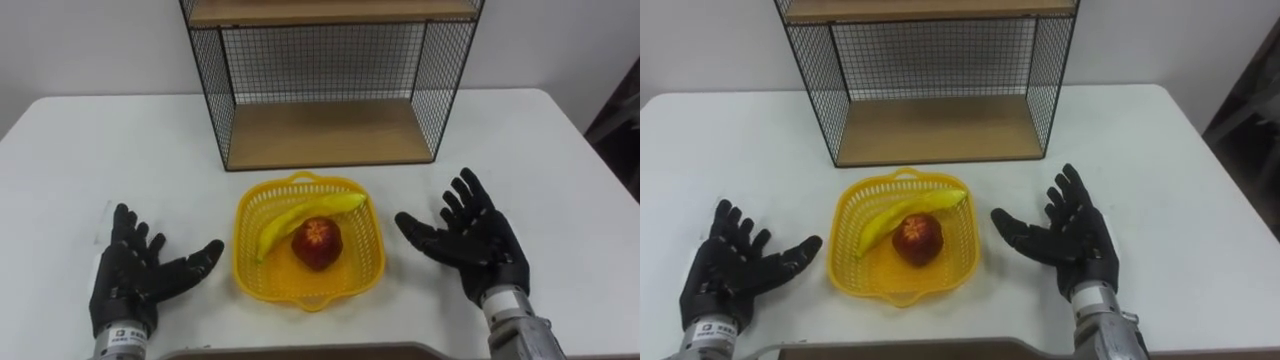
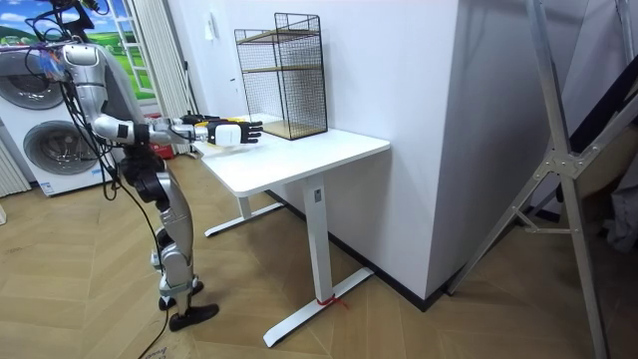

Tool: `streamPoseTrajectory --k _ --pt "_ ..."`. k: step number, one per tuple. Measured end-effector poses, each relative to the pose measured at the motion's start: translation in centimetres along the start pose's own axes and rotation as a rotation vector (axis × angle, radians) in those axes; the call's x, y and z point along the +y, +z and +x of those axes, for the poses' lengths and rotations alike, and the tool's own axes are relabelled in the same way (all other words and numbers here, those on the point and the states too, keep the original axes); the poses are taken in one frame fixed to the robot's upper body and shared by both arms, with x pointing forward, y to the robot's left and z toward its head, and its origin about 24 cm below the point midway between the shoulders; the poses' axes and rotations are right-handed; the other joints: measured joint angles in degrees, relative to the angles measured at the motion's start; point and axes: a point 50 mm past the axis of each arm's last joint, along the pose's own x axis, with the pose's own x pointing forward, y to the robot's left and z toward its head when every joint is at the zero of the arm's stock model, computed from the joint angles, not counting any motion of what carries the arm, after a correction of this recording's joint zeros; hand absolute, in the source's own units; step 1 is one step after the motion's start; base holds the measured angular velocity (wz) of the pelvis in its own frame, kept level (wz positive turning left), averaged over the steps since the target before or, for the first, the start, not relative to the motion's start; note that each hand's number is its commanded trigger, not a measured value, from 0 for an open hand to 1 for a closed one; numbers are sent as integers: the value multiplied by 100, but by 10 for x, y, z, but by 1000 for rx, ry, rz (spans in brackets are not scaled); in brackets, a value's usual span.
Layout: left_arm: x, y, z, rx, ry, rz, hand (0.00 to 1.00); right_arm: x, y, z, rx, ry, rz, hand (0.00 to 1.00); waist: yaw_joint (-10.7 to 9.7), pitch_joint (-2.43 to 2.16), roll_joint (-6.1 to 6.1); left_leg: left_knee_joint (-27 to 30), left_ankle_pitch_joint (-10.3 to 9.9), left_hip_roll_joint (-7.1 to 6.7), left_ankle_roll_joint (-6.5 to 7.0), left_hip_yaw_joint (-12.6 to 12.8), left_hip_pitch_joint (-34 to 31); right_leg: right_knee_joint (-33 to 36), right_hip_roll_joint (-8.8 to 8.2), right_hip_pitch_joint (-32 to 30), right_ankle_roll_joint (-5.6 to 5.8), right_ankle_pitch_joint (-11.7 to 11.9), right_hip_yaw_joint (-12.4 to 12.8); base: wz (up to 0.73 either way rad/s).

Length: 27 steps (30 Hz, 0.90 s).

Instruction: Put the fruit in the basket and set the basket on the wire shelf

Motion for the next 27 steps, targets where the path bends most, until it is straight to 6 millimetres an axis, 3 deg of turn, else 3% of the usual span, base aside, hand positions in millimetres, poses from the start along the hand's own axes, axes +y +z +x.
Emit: streamPoseTrajectory --k 14,23,27 --pt "3 7 2 -1 26 -136 0 -5 3 0 -7 -14 66 0 16 6 42 13 0 -2 0 -13 -52 6 -1 -119 0 0 -14 0" --pt "-22 14 2 -17 -98 -169 0 7 14 1 -50 67 56 0 -2 18 20 11 1 -1 0 13 -136 4 -1 -167 1 0 39 0" --pt "-31 17 2 -24 -138 -173 0 17 8 0 -31 126 61 0 -50 57 -62 36 1 -1 0 14 -192 9 -3 -247 1 0 36 0"
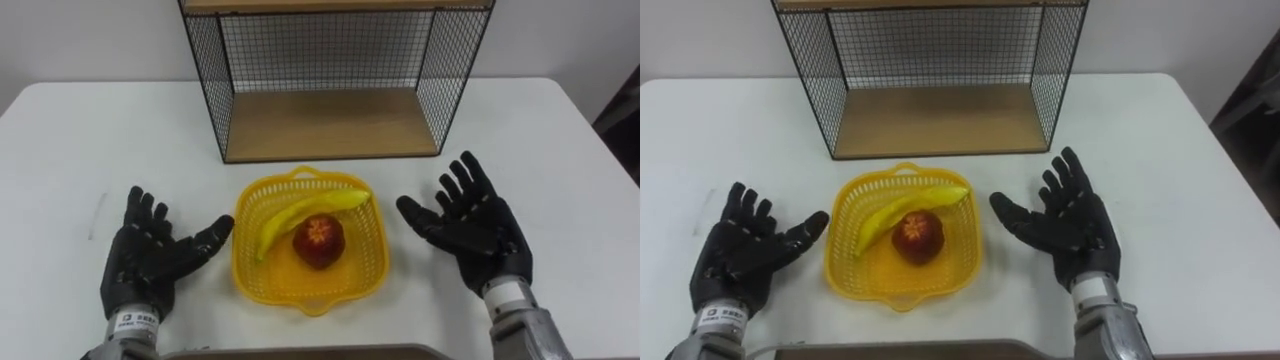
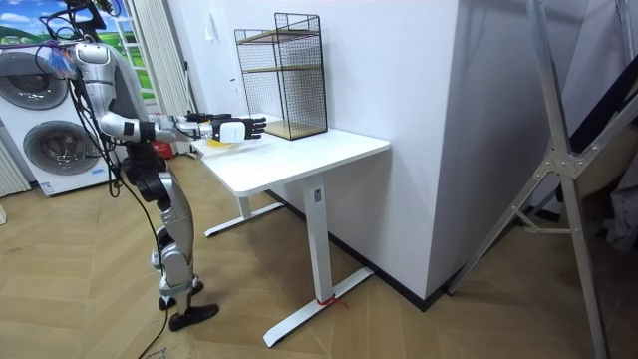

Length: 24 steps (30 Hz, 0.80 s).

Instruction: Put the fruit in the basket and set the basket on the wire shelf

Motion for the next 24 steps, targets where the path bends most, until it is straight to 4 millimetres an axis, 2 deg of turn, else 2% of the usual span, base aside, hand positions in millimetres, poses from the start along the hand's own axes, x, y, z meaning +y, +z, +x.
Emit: streamPoseTrajectory --k 2,10,17,24 --pt "-8 -1 0 5 -40 -1 0 6 -3 0 11 40 4 0 -37 24 -51 26 0 0 0 1 -39 -1 -3 -5 0 0 3 0" --pt "-34 -17 -6 73 -216 -2 0 20 -10 -1 31 141 24 0 -100 3 -128 73 0 0 0 14 -105 1 -6 -51 -1 0 28 0" --pt "-45 -24 -11 106 -322 -10 0 29 -15 -2 49 215 31 0 -92 9 -121 69 -1 6 1 97 -105 82 8 -123 -1 1 146 -6" --pt "-46 -26 -13 136 -374 12 0 35 -19 -3 65 246 39 0 -94 -3 -73 54 -1 6 2 149 -116 94 19 -194 -3 2 207 -5"
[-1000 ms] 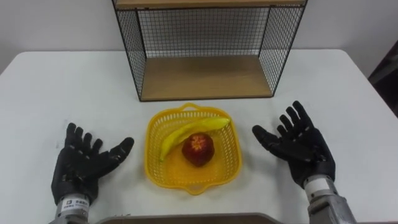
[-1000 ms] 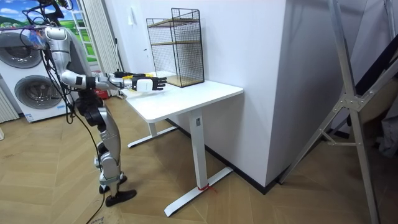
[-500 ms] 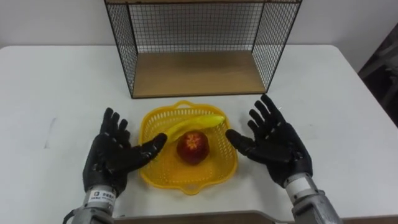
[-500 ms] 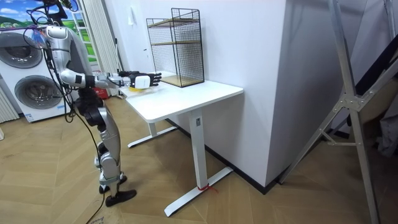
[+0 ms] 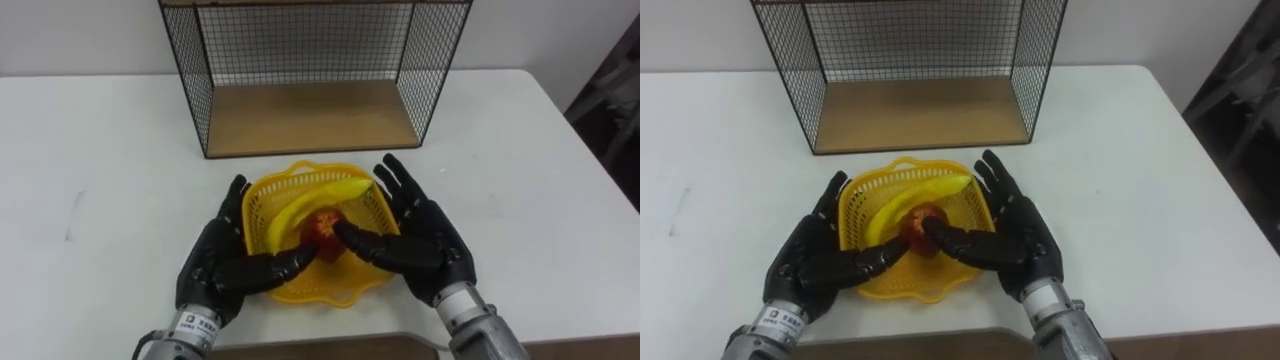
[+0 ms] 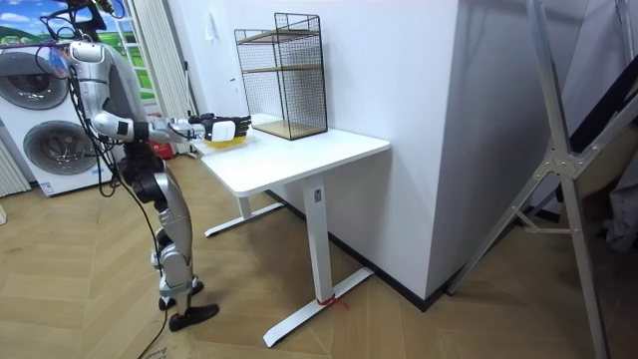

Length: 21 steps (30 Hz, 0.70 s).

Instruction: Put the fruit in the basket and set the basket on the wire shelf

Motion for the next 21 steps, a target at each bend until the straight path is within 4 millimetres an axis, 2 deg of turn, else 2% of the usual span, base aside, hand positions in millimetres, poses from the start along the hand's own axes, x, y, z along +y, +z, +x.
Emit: streamPoseTrajectory --k 4,12,21 --pt "0 0 0 1 0 -5 0 1 -1 0 4 5 2 0 -7 2 38 -16 0 0 0 18 -4 -2 5 -8 0 0 23 -3" --pt "-4 -4 -1 15 -7 -22 0 -1 -12 -1 40 -11 49 0 0 1 37 -28 0 0 0 15 -26 -12 4 -10 0 0 -8 0" --pt "-8 -5 3 7 25 -29 0 2 -17 2 59 -23 20 0 4 3 40 1 0 3 0 13 -81 -12 -6 -24 0 0 -65 1"
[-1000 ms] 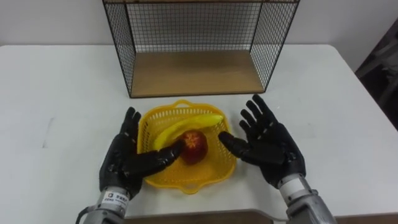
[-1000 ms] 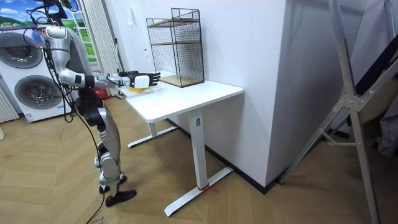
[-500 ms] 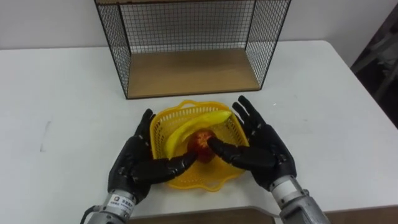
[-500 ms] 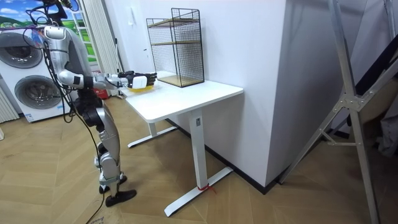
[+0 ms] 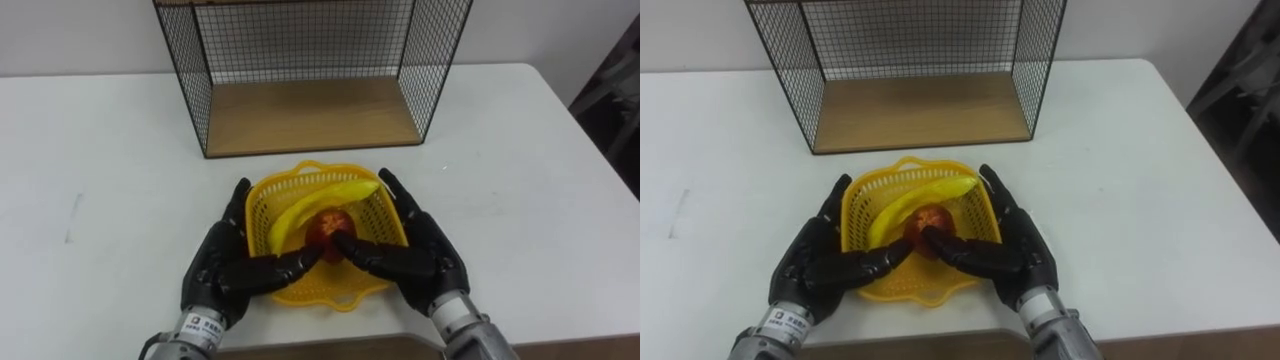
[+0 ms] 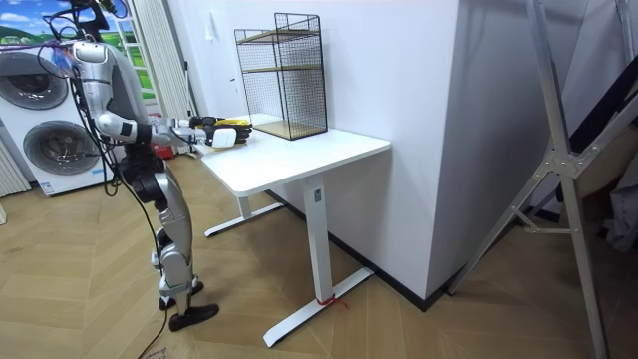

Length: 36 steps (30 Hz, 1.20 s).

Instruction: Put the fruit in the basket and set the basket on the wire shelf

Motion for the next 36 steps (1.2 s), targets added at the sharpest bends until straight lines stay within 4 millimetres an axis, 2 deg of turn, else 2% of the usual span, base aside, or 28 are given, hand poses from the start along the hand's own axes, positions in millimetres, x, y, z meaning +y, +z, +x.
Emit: streamPoseTrajectory --k 5,8,16,25,36 --pt "-1 1 2 -10 21 5 0 4 2 5 -3 11 -28 0 17 9 -3 21 3 0 2 20 -13 31 2 -60 -6 4 47 -3" --pt "-4 6 8 -32 31 7 0 7 8 11 -25 22 -35 0 16 42 -13 55 4 1 5 24 -59 114 -3 -136 -6 4 53 0" --pt "-15 30 27 -158 19 3 0 21 32 31 -143 56 -42 0 23 50 -31 93 9 -4 11 25 -78 107 -3 -137 -7 4 104 0" --pt "-30 51 39 -253 -19 -28 0 37 59 30 -275 67 -44 0 28 54 -54 92 9 -4 10 25 -71 102 -5 -134 -6 4 111 0" --pt "-36 59 40 -288 -35 -39 0 44 68 29 -333 79 -76 0 10 52 -68 88 9 -2 10 23 2 108 2 -55 -8 5 124 0"
